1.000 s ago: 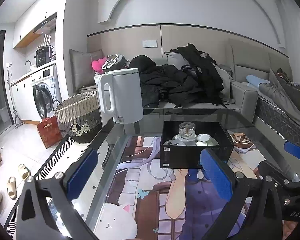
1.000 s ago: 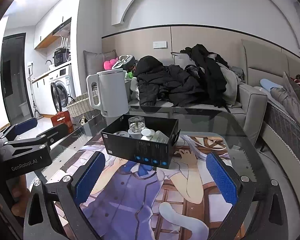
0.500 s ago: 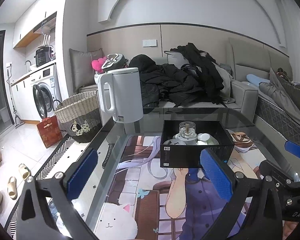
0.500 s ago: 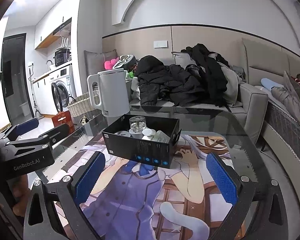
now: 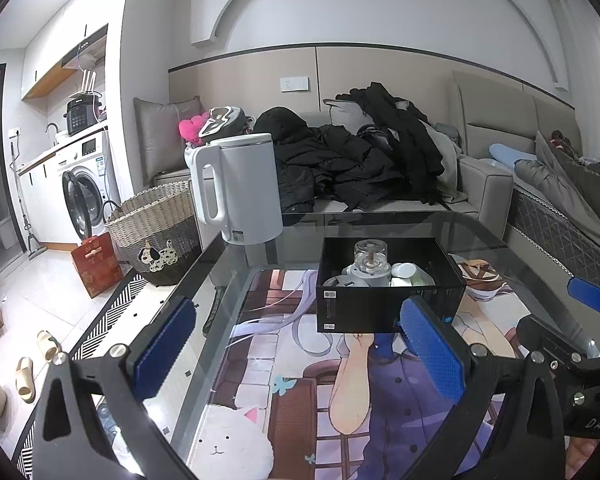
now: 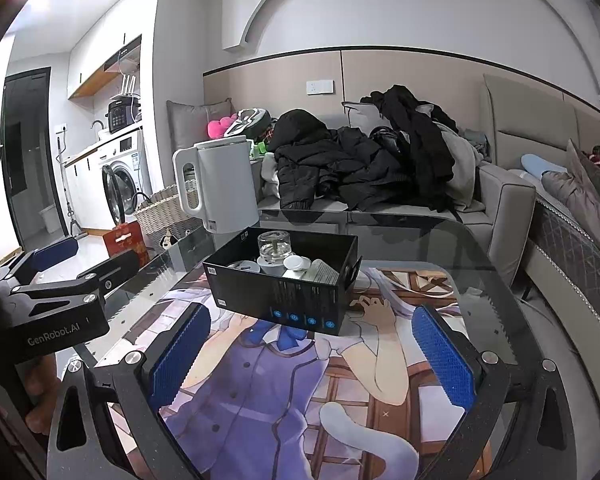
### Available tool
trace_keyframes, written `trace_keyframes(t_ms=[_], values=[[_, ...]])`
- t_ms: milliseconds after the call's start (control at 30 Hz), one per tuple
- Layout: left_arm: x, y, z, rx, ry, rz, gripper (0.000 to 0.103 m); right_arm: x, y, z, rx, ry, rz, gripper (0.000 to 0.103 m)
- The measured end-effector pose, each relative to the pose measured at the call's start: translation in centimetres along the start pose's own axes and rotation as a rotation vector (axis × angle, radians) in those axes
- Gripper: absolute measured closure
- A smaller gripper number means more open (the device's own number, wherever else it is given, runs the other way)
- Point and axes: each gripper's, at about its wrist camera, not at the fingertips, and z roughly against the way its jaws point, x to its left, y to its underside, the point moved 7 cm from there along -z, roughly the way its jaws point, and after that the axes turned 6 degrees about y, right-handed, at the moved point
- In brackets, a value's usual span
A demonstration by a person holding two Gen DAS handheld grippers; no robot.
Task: Organize rigid objects
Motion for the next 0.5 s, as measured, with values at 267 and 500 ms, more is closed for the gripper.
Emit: trace_keyframes(t_ms=[267, 500], values=[[-0.09, 0.08, -0.01, 0.007, 0.006, -0.005, 0.0, -0.23, -0.03, -0.05, -0.006, 0.004, 0.005, 0.0], [0.0, 0.1, 0.15, 0.007, 0.004, -0.002, 0.0, -0.43, 0.08, -0.09, -0.007, 0.006, 0.006, 0.0]])
